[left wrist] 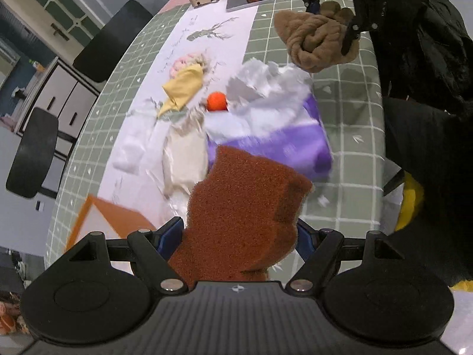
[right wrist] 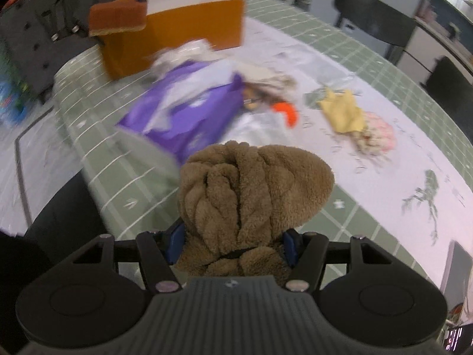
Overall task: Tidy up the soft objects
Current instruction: 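Carry both items to the orange box and open the left tool to drop the sponge inside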
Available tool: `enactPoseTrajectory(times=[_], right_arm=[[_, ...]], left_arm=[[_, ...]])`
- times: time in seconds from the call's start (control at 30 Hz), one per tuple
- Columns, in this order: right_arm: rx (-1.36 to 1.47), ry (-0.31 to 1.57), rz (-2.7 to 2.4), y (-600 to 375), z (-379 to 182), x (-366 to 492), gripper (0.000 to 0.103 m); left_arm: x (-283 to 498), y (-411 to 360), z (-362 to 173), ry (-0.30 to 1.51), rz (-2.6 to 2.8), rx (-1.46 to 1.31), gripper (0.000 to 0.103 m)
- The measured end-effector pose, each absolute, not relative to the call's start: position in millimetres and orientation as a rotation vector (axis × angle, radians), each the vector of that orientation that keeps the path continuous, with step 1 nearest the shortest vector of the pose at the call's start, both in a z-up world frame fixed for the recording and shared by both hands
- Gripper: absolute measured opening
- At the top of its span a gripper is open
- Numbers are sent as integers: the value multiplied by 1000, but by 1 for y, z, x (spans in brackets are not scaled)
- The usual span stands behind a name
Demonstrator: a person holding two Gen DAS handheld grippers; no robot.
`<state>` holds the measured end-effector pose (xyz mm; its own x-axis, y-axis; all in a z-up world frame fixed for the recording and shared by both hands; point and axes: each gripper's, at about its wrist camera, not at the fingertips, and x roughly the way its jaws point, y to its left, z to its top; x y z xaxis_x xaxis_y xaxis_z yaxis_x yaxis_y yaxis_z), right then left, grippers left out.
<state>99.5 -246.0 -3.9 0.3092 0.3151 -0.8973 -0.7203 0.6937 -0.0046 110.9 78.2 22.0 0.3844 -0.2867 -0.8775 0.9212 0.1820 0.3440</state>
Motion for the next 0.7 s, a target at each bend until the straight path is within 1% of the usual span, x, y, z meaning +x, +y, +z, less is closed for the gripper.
enactPoseTrajectory(times=[0.37,0.7], right_arm=[[-566,1093,905,-174,-2,50,63],[-648,1029,1081,-82,13,32,63]], left_arm=[[56,118,10,770,-971,1016,89],[33,154,12,768,-918,995,89]])
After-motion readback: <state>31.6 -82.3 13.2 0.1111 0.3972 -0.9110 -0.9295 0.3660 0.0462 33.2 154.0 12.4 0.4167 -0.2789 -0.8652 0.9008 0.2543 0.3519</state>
